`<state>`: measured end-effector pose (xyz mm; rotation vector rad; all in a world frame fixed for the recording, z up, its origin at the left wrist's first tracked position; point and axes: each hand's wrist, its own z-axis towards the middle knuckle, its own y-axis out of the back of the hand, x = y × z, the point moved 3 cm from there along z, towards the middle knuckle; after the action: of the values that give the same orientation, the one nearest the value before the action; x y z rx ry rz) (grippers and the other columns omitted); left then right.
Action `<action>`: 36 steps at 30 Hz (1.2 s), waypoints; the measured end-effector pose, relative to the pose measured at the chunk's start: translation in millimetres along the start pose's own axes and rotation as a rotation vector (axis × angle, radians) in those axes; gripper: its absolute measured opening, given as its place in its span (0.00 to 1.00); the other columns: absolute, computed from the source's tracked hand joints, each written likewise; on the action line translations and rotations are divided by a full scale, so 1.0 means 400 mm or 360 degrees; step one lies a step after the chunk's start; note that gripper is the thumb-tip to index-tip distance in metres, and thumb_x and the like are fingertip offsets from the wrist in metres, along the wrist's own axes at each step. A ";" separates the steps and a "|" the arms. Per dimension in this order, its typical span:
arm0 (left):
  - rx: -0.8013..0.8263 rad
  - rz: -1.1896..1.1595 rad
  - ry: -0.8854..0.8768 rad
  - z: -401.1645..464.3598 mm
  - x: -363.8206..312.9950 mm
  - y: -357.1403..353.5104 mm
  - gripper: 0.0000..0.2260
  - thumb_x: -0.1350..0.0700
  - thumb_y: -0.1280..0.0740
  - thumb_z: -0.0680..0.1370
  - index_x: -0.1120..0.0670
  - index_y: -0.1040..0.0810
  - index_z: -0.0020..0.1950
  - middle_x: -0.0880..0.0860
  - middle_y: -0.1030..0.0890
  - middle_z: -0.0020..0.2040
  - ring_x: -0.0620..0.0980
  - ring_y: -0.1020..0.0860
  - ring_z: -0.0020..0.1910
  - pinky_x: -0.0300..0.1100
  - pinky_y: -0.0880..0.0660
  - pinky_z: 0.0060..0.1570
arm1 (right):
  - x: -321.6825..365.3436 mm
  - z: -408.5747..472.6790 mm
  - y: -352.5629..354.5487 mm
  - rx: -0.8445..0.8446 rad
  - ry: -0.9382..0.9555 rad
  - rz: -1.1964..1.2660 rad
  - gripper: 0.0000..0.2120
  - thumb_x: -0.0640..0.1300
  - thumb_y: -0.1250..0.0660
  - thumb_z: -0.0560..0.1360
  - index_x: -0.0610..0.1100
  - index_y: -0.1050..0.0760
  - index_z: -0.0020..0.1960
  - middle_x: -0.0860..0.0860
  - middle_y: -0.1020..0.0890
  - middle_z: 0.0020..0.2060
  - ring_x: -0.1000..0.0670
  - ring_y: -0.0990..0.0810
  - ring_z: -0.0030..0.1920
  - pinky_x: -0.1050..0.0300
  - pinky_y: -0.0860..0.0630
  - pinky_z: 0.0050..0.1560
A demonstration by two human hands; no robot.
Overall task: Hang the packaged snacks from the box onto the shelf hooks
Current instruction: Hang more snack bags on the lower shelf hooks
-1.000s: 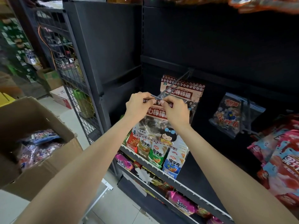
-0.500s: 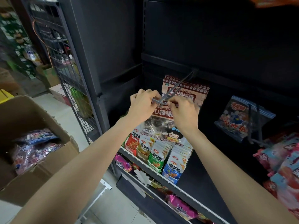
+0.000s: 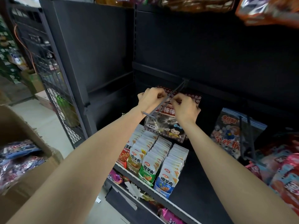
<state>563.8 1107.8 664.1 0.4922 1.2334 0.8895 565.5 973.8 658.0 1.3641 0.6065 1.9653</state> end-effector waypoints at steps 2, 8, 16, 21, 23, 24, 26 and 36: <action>0.0024 0.0050 0.0001 0.011 -0.005 -0.007 0.09 0.45 0.35 0.77 0.48 0.20 0.49 0.44 0.23 0.45 0.52 0.25 0.58 0.51 0.31 0.57 | 0.000 0.007 -0.002 -0.0014 -0.0014 -0.0003 0.07 0.48 0.37 0.78 0.52 0.21 0.53 0.50 0.18 0.53 0.45 0.24 0.59 0.36 0.38 0.66; 0.0014 0.0072 -0.0028 0.023 -0.003 -0.018 0.11 0.45 0.37 0.78 0.49 0.21 0.53 0.48 0.20 0.53 0.52 0.26 0.59 0.50 0.34 0.57 | 0.001 0.025 -0.012 -0.0103 0.0040 -0.0197 0.07 0.45 0.37 0.78 0.47 0.23 0.54 0.49 0.20 0.53 0.45 0.27 0.59 0.43 0.36 0.60; -0.0186 -0.0121 -0.0106 0.017 0.002 -0.019 0.08 0.47 0.34 0.76 0.47 0.19 0.52 0.46 0.19 0.52 0.49 0.23 0.57 0.52 0.30 0.58 | -0.004 0.003 -0.022 -0.0166 0.0063 -0.0287 0.13 0.43 0.36 0.77 0.45 0.25 0.61 0.47 0.24 0.60 0.44 0.34 0.66 0.39 0.38 0.64; -0.0418 0.0041 -0.0145 -0.027 0.024 0.002 0.09 0.53 0.32 0.75 0.48 0.19 0.54 0.50 0.22 0.57 0.51 0.25 0.58 0.52 0.30 0.58 | -0.019 -0.071 0.014 -0.0483 0.0187 -0.0216 0.11 0.42 0.33 0.76 0.44 0.23 0.57 0.44 0.27 0.60 0.42 0.32 0.62 0.43 0.29 0.60; -0.0479 -0.0028 -0.0106 -0.071 0.044 0.009 0.08 0.55 0.31 0.75 0.50 0.19 0.53 0.50 0.22 0.54 0.51 0.25 0.55 0.53 0.29 0.57 | -0.028 -0.110 0.011 -0.0360 0.0212 0.0008 0.09 0.39 0.36 0.77 0.42 0.24 0.56 0.45 0.25 0.55 0.46 0.27 0.56 0.53 0.26 0.50; -0.0478 -0.0057 -0.0085 -0.100 0.056 0.011 0.07 0.56 0.31 0.74 0.50 0.19 0.52 0.48 0.22 0.51 0.51 0.24 0.53 0.53 0.27 0.55 | -0.030 -0.131 -0.002 -0.0212 0.0216 0.0105 0.08 0.37 0.38 0.77 0.41 0.24 0.55 0.46 0.24 0.52 0.47 0.25 0.52 0.57 0.27 0.45; -0.0399 -0.0074 -0.0017 -0.160 0.086 0.009 0.06 0.57 0.31 0.74 0.50 0.20 0.51 0.45 0.22 0.47 0.49 0.23 0.49 0.54 0.25 0.52 | -0.026 -0.175 -0.043 0.0111 0.0225 0.0198 0.08 0.36 0.39 0.77 0.41 0.24 0.54 0.47 0.22 0.49 0.48 0.23 0.48 0.58 0.28 0.43; -0.0493 0.0118 0.0652 -0.463 0.360 0.243 0.08 0.53 0.37 0.79 0.53 0.20 0.52 0.52 0.18 0.45 0.51 0.21 0.46 0.45 0.25 0.48 | 0.275 -0.366 -0.301 0.0810 0.0594 0.0473 0.09 0.35 0.38 0.75 0.41 0.22 0.52 0.44 0.21 0.48 0.45 0.22 0.49 0.53 0.29 0.53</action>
<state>368.1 1255.1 597.5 0.1072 1.4176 1.2628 432.6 1135.8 593.0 1.4470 1.2028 2.4433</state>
